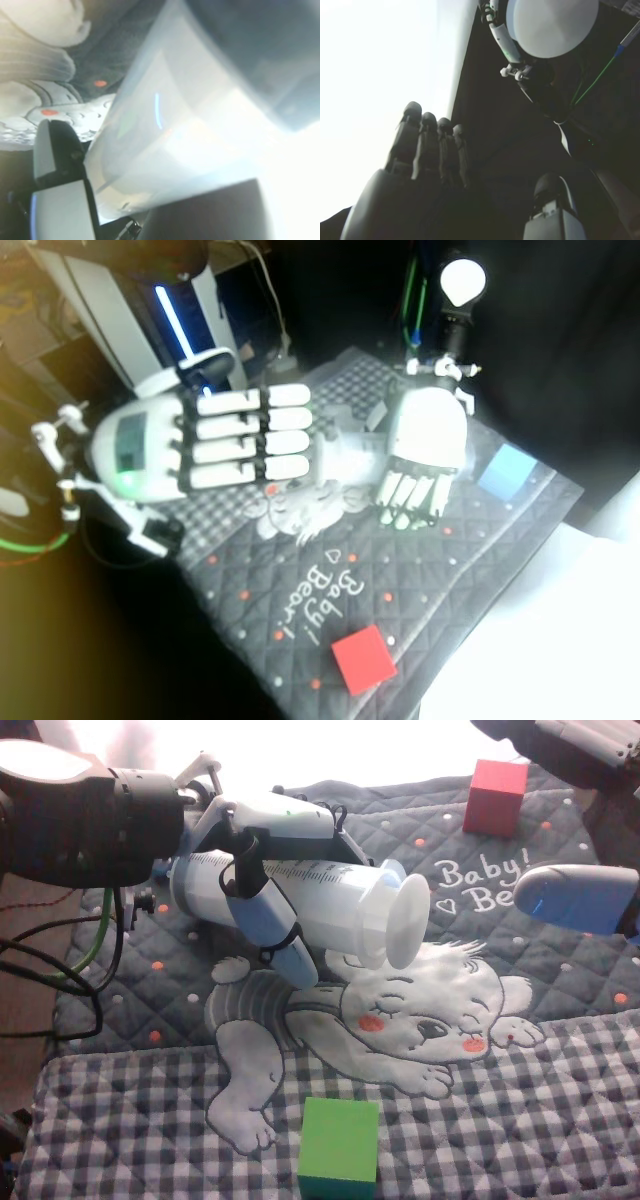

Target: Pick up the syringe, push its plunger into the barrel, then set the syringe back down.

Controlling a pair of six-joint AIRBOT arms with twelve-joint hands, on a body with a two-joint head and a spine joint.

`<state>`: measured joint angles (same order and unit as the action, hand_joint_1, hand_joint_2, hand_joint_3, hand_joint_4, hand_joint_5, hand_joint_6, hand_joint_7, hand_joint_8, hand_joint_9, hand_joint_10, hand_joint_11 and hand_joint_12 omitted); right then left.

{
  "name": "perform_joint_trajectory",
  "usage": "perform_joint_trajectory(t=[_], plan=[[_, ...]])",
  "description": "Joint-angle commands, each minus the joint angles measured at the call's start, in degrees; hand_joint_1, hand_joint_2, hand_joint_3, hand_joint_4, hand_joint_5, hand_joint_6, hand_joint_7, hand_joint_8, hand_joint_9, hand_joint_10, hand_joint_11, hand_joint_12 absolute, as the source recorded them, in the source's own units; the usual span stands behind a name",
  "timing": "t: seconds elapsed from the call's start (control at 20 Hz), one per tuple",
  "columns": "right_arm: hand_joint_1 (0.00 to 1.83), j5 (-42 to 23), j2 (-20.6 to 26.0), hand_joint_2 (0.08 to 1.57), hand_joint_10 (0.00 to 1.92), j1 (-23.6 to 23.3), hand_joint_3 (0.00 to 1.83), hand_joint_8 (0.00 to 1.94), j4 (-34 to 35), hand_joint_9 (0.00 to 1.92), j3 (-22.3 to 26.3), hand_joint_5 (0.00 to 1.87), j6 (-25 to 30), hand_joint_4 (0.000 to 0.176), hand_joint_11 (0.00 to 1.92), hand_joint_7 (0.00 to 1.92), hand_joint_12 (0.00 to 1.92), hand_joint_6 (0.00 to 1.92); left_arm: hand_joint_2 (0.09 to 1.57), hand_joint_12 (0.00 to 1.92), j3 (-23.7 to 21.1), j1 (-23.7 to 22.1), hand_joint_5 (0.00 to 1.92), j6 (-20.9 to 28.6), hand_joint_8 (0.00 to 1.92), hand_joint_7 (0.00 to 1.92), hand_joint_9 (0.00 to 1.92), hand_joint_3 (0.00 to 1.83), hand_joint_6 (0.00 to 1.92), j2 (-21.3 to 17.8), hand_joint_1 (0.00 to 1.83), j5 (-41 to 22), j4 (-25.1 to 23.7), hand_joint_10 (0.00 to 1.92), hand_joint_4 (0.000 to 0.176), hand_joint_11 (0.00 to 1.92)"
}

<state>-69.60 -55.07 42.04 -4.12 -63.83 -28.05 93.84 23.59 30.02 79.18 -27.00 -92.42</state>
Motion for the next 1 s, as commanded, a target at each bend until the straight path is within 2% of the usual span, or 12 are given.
perform_joint_trajectory(t=[0.0, 0.05, 0.1, 0.2, 0.25, 0.3, 0.4, 0.5, 0.6, 0.8, 0.9, 0.95], plan=[[0.01, -7.16, 0.35, 1.01, 0.0, -1.1, 0.0, 0.0, 1.35, 0.01, -0.03, 0.09, 0.17, 0.0, 0.06, 0.03, 0.01, 0.0, 1.12, 1.08, -0.12, -0.34, 0.95, 0.5, 0.0, 0.57, 0.48, 0.0, 1.02, 0.21, 1.03, -0.64, 2.34, 0.0, 0.131, 0.0], [0.01, -7.22, 0.35, 1.01, 0.0, -1.12, 0.0, 0.0, 1.35, 0.01, -0.03, 0.08, 0.16, 0.0, 0.06, 0.03, 0.01, 0.0, 1.08, 0.96, -0.16, -0.33, 0.77, 0.5, 0.0, 0.45, 0.39, 0.0, 0.46, 0.21, 0.92, -0.66, 2.32, 0.0, 0.027, 0.0], [0.01, -7.26, 0.35, 1.01, 0.0, -1.12, 0.0, 0.0, 1.36, 0.01, -0.03, 0.08, 0.16, 0.0, 0.06, 0.03, 0.01, 0.0, 1.04, 0.93, -0.19, -0.33, 0.75, 0.5, 0.01, 0.4, 0.36, 0.0, 0.17, 0.21, 0.88, -0.66, 2.27, 0.01, 0.009, 0.0], [0.0, -7.3, 0.35, 1.02, 0.0, -1.12, 0.01, 0.0, 1.38, 0.01, -0.02, 0.07, 0.16, 0.0, 0.05, 0.03, 0.01, 0.0, 0.97, 0.85, -0.24, -0.33, 0.46, 0.5, 0.0, 0.24, 0.25, 0.0, 0.01, 0.21, 0.77, -0.65, 2.04, 0.0, 0.098, 0.0], [0.0, -7.3, 0.34, 1.02, 0.0, -1.12, 0.0, 0.0, 1.39, 0.01, -0.02, 0.07, 0.16, 0.0, 0.06, 0.04, 0.01, 0.0, 0.93, 0.64, -0.32, -0.28, 0.29, 0.5, 0.0, 0.13, 0.16, 0.0, 0.0, 0.2, 0.72, -0.64, 1.97, 0.0, 0.149, 0.0], [0.0, -7.33, 0.34, 1.02, 0.0, -1.12, 0.01, 0.0, 1.42, 0.01, -0.01, 0.07, 0.16, 0.0, 0.05, 0.03, 0.01, 0.0, 0.88, 0.47, -0.51, -0.13, 0.2, 0.5, 0.0, 0.07, 0.1, 0.0, 0.0, 0.18, 0.74, -0.63, 1.83, 0.0, 0.169, 0.0], [0.0, -7.35, 0.34, 1.03, 0.0, -1.12, 0.01, 0.0, 1.45, 0.01, -0.01, 0.06, 0.16, 0.0, 0.05, 0.03, 0.01, 0.0, 0.76, 0.29, -0.96, 0.01, 0.01, 0.49, 0.0, 0.0, 0.02, 0.0, 0.0, 0.05, 0.73, -0.47, 1.28, 0.0, 0.176, 0.0], [0.0, -7.38, 0.34, 1.04, 0.0, -1.12, 0.01, 0.0, 1.46, 0.0, 0.02, 0.05, 0.16, 0.0, 0.03, 0.0, 0.0, 0.0, 0.7, 0.11, -1.79, 0.01, 0.0, -0.19, 0.0, 0.0, 0.0, 0.0, 0.0, -0.44, 0.69, -0.31, 1.28, 0.0, 0.176, 0.0], [0.0, -7.45, 0.34, 1.05, 0.0, -1.12, 0.01, 0.0, 1.47, 0.0, 0.07, 0.06, 0.16, 0.0, 0.02, 0.01, 0.0, 0.0, 0.7, 0.0, -4.66, -0.1, 0.0, -4.08, 0.0, 0.0, 0.0, 0.0, 0.0, -2.08, 0.61, 0.1, 2.92, 0.0, 0.176, 0.0], [0.0, -7.59, 0.34, 1.12, 0.0, -1.12, 0.01, 0.0, 1.47, 0.0, 0.21, 0.06, 0.16, 0.0, 0.02, 0.02, 0.0, 0.0, 0.66, 0.0, -8.8, -0.71, 0.0, -10.84, 0.0, 0.0, 0.0, 0.0, 0.0, -5.76, 0.59, -0.34, 8.46, 0.0, 0.176, 0.0], [0.0, -7.76, 0.34, 1.1, 0.0, -1.12, 0.0, 0.0, 1.46, 0.0, 0.47, 0.07, 0.15, 0.0, 0.0, 0.02, 0.0, 0.01, 0.65, 0.0, -11.35, -1.19, 0.0, -15.51, 0.0, 0.0, 0.0, 0.0, 0.0, -8.63, 0.66, -0.94, 12.92, 0.0, 0.176, 0.0], [0.0, -7.84, 0.34, 1.08, 0.0, -1.12, 0.0, 0.0, 1.46, 0.0, 0.57, 0.07, 0.15, 0.0, 0.0, 0.02, 0.0, 0.0, 0.67, 0.0, -12.53, -1.4, 0.0, -17.56, 0.0, 0.0, 0.0, 0.0, 0.0, -10.02, 0.62, -1.33, 14.91, 0.0, 0.176, 0.0]])
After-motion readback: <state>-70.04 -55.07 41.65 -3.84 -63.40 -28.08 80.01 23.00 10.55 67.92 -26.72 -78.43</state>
